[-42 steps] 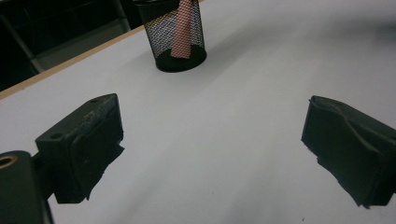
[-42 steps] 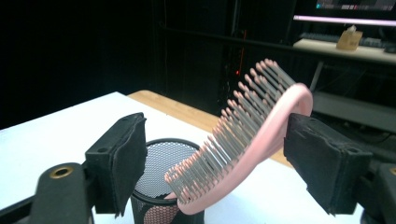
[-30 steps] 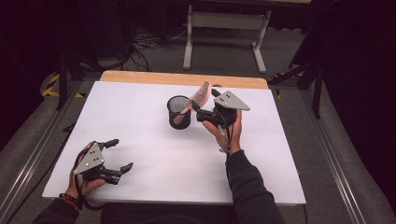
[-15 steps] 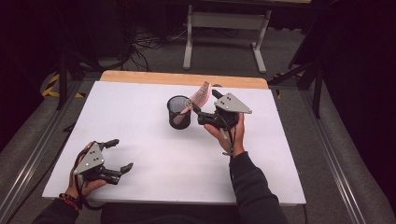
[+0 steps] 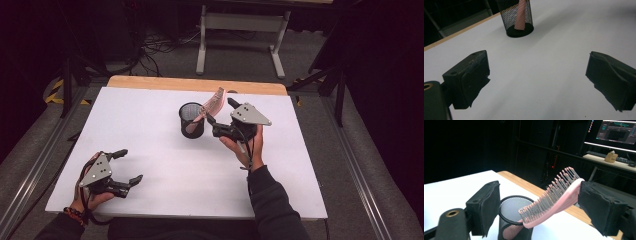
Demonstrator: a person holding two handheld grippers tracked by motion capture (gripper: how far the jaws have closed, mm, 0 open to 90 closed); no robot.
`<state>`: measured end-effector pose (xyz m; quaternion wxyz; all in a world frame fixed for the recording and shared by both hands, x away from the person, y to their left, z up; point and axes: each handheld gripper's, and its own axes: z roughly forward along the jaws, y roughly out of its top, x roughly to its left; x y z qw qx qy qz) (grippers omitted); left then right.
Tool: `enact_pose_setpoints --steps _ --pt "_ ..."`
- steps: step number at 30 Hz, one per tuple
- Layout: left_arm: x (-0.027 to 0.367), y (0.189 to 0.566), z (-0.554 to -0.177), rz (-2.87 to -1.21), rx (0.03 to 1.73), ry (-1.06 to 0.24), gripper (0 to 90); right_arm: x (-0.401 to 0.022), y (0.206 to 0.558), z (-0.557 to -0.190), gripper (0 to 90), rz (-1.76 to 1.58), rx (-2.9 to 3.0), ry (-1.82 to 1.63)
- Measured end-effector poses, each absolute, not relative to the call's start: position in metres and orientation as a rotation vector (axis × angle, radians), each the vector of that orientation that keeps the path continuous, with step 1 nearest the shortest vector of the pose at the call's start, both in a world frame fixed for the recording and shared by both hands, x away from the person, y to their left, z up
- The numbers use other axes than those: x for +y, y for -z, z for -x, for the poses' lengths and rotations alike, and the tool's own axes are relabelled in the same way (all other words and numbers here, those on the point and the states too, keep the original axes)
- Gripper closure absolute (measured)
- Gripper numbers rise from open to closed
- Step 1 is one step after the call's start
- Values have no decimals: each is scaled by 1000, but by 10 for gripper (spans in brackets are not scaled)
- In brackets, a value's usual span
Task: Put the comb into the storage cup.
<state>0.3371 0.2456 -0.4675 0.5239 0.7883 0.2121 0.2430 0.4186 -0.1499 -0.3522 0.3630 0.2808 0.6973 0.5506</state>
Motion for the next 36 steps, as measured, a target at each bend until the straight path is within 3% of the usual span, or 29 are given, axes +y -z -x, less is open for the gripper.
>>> enact_pose_setpoints --steps 36 --pt "246 468 -337 -1887 508 -582 56 -158 354 -400 132 -674 1794 -1412"
